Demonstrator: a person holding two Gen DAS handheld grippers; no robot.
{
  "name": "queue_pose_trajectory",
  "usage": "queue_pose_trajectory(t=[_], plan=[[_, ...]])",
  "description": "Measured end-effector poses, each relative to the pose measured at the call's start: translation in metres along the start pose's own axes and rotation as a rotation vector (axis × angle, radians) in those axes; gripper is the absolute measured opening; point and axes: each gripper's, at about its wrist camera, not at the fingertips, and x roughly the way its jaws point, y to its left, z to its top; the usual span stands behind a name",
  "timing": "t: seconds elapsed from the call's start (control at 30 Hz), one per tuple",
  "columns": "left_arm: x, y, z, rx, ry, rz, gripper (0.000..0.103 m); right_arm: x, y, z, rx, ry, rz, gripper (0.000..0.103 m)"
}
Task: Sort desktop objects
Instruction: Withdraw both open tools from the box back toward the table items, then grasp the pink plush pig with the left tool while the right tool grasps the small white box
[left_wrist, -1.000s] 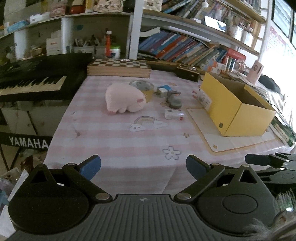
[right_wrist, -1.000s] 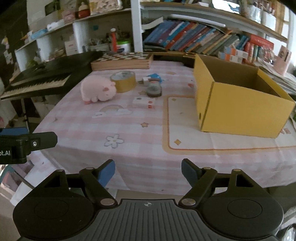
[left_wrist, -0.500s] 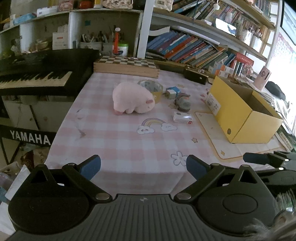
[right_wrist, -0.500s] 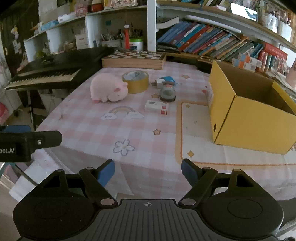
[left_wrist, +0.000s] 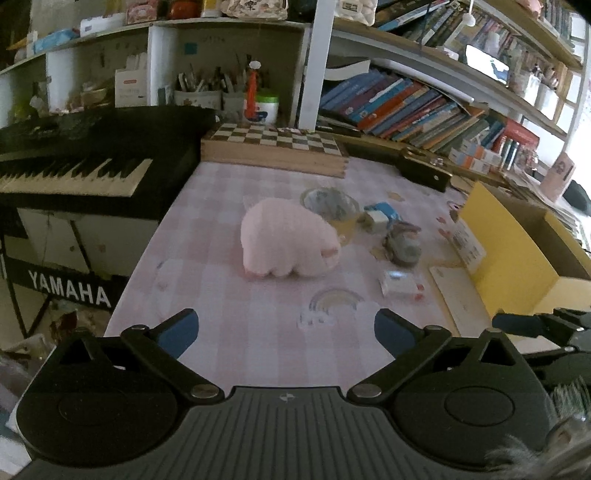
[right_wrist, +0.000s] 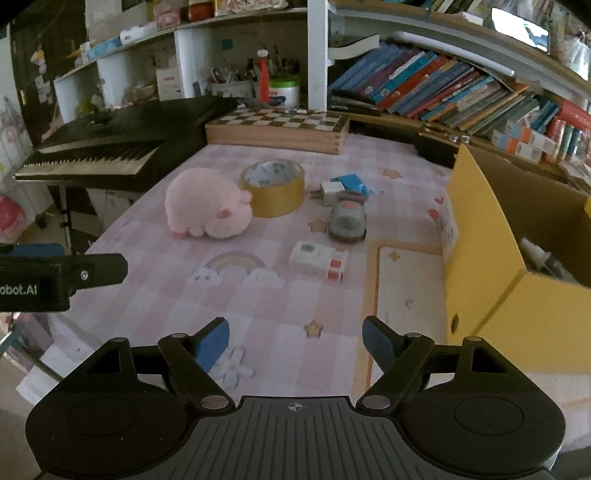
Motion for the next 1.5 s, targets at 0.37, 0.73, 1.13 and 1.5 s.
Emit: queue_pose_trajectory(t=[0.37, 0.73, 1.13, 1.5], plan=[[0.073, -0.012, 0.046, 0.063, -0.003, 0.053, 0.103, 0.066, -0.015, 0.027, 0.006, 0.048, -0.001, 0.082], [0.139, -0.027, 0.066, 0.161, 0.057, 0.083, 0.103, 0.105, -0.021, 0.034, 0.048, 0.093, 0.005, 0.082], [0.179, -0.033, 0.062, 0.184, 0.122, 0.059, 0.103, 0.117, -0.014, 0.041, -0.002, 0.047, 0.012, 0.077], [0.173, -0.024, 0.063, 0.112, 0.145, 0.016, 0.094, 0.112, -0.026, 0.045, 0.004, 0.027, 0.058, 0.055]])
